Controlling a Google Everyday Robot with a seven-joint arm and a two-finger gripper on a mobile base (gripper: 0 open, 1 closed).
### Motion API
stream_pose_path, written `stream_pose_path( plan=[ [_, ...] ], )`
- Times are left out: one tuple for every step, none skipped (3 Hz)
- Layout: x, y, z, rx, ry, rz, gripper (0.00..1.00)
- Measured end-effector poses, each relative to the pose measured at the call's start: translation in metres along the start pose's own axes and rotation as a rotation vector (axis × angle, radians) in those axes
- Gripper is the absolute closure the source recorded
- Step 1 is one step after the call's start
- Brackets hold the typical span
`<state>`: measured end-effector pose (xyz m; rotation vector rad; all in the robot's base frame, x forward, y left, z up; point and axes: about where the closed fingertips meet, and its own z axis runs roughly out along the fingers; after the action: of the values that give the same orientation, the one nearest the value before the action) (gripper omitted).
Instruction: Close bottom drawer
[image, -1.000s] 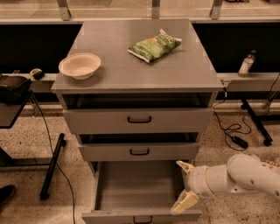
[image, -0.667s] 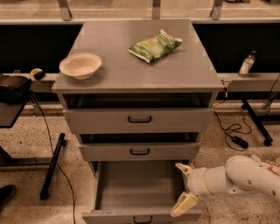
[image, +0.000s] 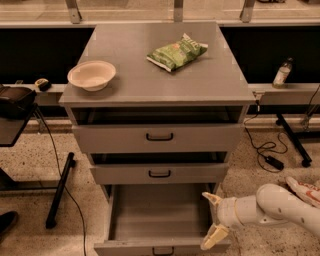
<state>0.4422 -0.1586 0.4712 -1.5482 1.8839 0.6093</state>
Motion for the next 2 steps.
stream_pose_path(
  plan=[
    [0.072,0.003,0.034,-0.020,-0.030,-0.048,0.00],
    [0.119,0.010,0.053,-0.044,-0.071,-0.087,0.00]
  ],
)
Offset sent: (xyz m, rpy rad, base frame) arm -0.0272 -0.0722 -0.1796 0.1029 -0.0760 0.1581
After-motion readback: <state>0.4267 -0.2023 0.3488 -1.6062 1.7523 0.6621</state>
